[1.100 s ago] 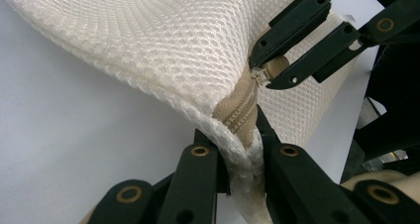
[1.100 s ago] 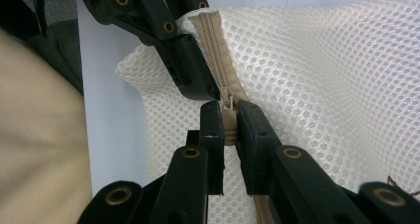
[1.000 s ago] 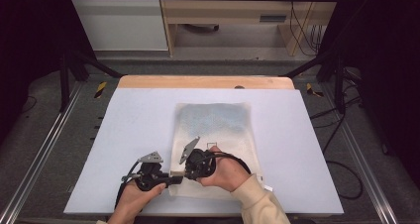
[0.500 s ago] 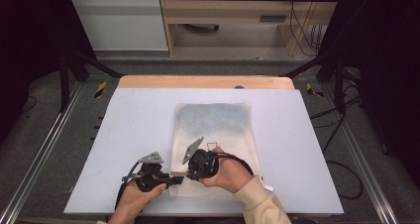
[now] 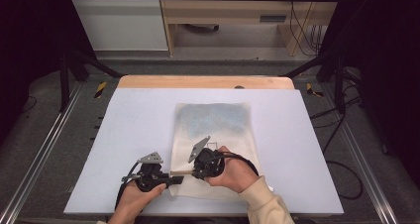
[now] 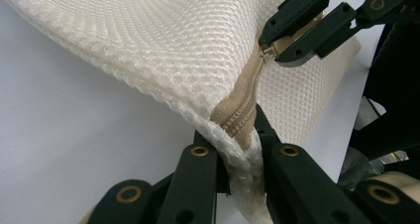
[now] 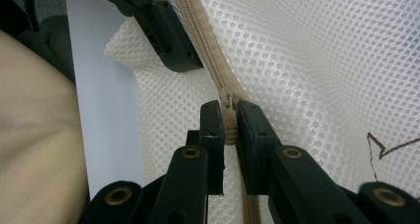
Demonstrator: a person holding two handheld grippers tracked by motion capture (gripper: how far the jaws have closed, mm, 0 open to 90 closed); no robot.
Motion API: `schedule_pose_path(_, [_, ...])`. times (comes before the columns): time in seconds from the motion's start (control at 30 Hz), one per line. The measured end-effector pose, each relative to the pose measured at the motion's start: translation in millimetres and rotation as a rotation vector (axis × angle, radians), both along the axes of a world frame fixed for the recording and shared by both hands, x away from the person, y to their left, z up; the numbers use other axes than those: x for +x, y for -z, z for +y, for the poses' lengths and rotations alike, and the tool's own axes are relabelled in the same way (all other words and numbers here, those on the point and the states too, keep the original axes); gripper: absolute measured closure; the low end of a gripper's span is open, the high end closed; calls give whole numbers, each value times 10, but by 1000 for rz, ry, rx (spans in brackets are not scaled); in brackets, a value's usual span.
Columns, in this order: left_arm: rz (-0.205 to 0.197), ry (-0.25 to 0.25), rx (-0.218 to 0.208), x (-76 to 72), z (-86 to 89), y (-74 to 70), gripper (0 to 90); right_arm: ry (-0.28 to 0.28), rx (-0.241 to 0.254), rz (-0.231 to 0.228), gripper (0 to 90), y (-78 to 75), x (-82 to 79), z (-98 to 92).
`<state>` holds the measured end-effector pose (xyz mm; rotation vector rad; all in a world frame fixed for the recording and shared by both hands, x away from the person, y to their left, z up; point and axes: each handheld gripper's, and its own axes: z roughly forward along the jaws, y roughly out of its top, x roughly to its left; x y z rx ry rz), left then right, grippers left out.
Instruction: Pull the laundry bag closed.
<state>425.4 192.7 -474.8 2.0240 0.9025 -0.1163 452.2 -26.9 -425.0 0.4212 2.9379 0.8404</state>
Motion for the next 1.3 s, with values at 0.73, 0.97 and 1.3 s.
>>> schedule_pose_path(0.73, [-1,0,-6,-3,-1,-9,840,19,2,-10,820,-28,-8,-133])
schedule_pose_path(0.97, [1,-1,-7,1,2,-8,840,30,2,-14,820,-36,-16,-174])
schedule_pose_path(1.3, [-1,1,-5,-1,0,-13,839,62,11,-3,820,-17,-13,-244])
